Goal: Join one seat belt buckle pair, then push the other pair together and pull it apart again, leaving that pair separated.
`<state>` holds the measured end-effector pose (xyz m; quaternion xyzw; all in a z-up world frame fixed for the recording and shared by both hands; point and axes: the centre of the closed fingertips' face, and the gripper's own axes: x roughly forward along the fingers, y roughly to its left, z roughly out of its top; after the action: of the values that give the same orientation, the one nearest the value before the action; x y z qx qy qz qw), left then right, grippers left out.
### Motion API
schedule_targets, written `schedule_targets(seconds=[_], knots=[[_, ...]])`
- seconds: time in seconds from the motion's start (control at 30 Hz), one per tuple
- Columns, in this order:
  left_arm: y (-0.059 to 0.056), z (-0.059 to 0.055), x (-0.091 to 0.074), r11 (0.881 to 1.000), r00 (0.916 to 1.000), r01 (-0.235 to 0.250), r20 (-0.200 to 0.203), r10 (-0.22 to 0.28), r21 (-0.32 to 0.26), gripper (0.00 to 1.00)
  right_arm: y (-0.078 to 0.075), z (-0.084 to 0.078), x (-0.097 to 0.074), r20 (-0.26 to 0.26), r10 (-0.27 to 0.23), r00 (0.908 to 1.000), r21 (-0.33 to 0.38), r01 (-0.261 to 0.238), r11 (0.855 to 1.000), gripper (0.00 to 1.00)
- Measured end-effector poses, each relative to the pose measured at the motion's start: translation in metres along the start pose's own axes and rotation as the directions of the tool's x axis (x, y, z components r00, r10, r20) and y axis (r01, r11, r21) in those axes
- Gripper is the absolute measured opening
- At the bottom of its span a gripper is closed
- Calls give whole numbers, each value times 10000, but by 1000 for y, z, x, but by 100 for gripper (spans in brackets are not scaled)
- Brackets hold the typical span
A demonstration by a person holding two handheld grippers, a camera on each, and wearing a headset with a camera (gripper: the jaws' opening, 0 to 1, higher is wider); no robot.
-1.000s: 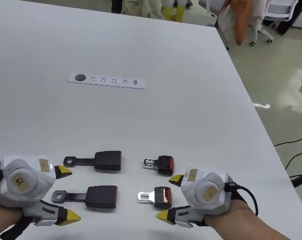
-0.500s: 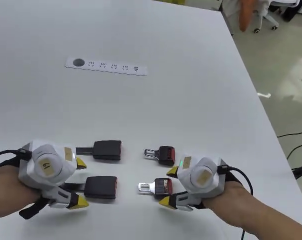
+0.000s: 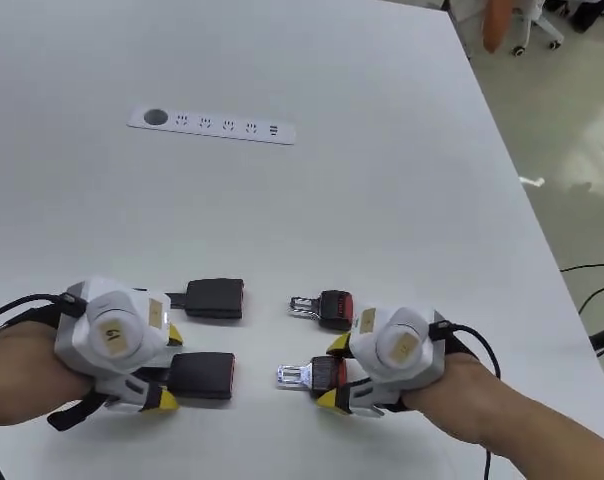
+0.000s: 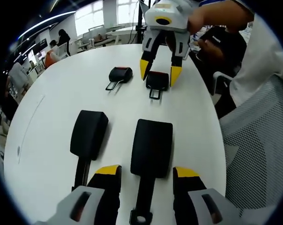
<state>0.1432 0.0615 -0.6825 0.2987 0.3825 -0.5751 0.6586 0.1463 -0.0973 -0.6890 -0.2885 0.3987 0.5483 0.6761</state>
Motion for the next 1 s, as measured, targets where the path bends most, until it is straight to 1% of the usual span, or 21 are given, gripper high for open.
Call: schedule_targets(seconds=[0.17, 0.23, 0.27, 0.47, 0.53, 0.6, 0.7, 0.8, 0.93, 1.0], knots=[[-3, -1, 4, 9992, 9996, 234, -146, -230, 312, 41, 2, -4, 1, -375, 120, 9992, -484, -138, 9987, 36], [-3, -3, 5, 9984, 9993, 350, -131, -344, 443, 36, 2, -4, 1, -463, 147, 9988, -582, -174, 9982, 35], [-3, -3, 6, 9982, 9991, 398, -138, -392, 455, 36, 2, -4, 1, -512, 158, 9986, -611, -189, 9979, 35], [1, -7, 10, 9964, 9987, 372, -384, -343, 762, 35, 1, -8, 5, -721, 233, 9971, -856, -295, 9959, 34], [2, -7, 10, 9959, 9985, 321, -459, -283, 845, 33, 0, -8, 6, -805, 264, 9964, -1153, -356, 9927, 34], [2, -7, 10, 9957, 9981, 366, -524, -322, 854, 33, 1, -8, 5, -871, 316, 9957, -1274, -426, 9909, 34], [2, -7, 11, 9949, 9976, 404, -603, -349, 926, 33, 3, -9, 4, -1022, 391, 9940, -1678, -559, 9842, 34], [2, -6, 11, 9945, 9974, 381, -642, -319, 977, 32, 3, -9, 4, -1033, 476, 9935, -1737, -651, 9826, 33], [2, -6, 11, 9961, 9975, 292, -665, -237, 838, 32, 3, -9, 3, -1003, 510, 9936, -1752, -681, 9822, 33], [1, -3, 11, 9940, 9964, 285, -822, -198, 1056, 32, 3, -9, 3, -986, 510, 9938, -1752, -678, 9822, 33]])
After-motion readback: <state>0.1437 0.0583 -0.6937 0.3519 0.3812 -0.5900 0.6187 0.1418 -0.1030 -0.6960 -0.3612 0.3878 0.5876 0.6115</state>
